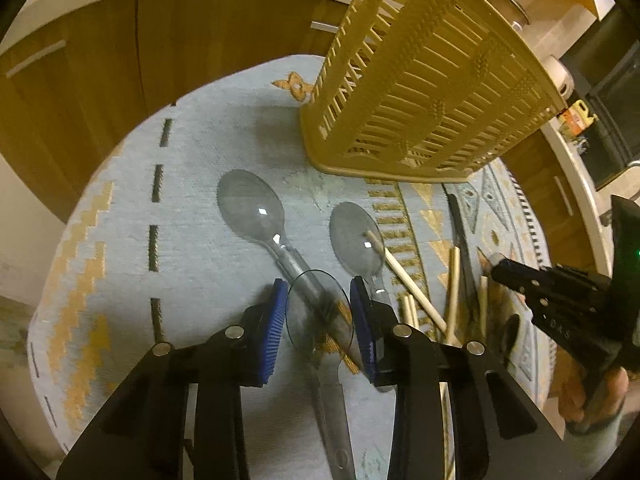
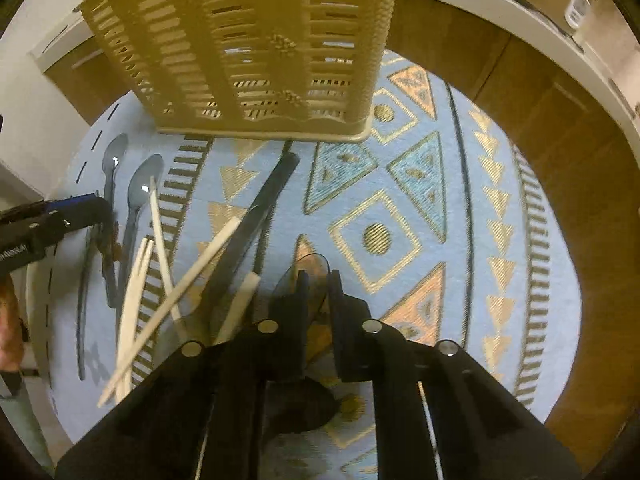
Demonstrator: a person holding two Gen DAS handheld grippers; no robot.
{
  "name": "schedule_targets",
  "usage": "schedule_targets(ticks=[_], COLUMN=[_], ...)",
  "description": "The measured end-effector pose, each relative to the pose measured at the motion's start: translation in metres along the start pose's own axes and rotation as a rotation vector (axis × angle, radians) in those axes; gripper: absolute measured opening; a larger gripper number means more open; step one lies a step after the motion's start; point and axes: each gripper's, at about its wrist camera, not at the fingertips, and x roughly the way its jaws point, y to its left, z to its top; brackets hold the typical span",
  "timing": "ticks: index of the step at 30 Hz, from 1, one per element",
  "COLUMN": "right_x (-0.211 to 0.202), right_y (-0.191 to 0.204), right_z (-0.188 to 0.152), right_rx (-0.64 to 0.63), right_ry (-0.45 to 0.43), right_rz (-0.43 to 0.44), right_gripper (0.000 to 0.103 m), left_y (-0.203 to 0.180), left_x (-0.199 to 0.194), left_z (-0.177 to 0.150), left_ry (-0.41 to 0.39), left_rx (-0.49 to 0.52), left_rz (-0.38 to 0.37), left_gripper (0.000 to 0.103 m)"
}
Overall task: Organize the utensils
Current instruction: 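Lower the left gripper onto a clear plastic spoon and close it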
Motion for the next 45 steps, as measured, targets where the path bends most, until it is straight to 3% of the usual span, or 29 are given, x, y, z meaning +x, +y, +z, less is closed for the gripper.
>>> schedule_targets(ticks=[8, 11, 15, 20, 22, 23, 26, 27, 32, 45], right_x=[0.001, 0.006, 0.017, 0.028, 0.028, 0.025, 0.02, 0.017, 0.013, 0.011], right_y=[-0.027, -0.046, -0.073, -0.095, -0.099, -0.097, -0.085, -0.079, -0.038, 0.019], right_z=[0.023, 0.029, 0.034, 0.028, 0.027, 0.026, 0.022, 0.023, 0.009, -0.01], right_rx=[-0.025, 0.062, 0.181, 0.306, 0.322, 0.324, 0.321, 0.309, 0.217, 0.15], right_ry=[-0.021, -0.01, 0.035, 0.082, 0.084, 0.086, 0.091, 0.085, 0.1, 0.114], right_rz=[-0.036, 0.057, 0.164, 0.263, 0.236, 0.222, 0.199, 0.194, 0.141, 0.065], right_gripper=[0.006, 0.007, 0.008, 0.046, 0.046, 0.046, 0.046, 0.046, 0.036, 0.037], left_y=[0.009, 0.012, 0.016, 0.006, -0.003, -0.008, -0.022, -0.024, -0.021, -0.012], left_x=[-0.009, -0.013, -0.014, -0.009, -0.006, -0.004, 0.0, 0.0, -0.003, -0.007], left_z=[-0.002, -0.002, -0.002, -0.006, -0.009, -0.011, -0.016, -0.017, -0.021, -0.024], left_ry=[0.008, 0.003, 0.008, 0.017, 0.007, 0.0, -0.02, -0.023, -0.039, -0.052], left_rx=[-0.009, -0.025, -0.038, -0.013, 0.018, 0.038, 0.104, 0.114, 0.121, 0.108], left_rz=[-0.043, -0.055, -0.021, 0.048, 0.093, 0.124, 0.225, 0.23, 0.19, 0.146], left_gripper=[0.031, 0.034, 0.047, 0.05, 0.049, 0.048, 0.03, 0.03, 0.029, 0.029])
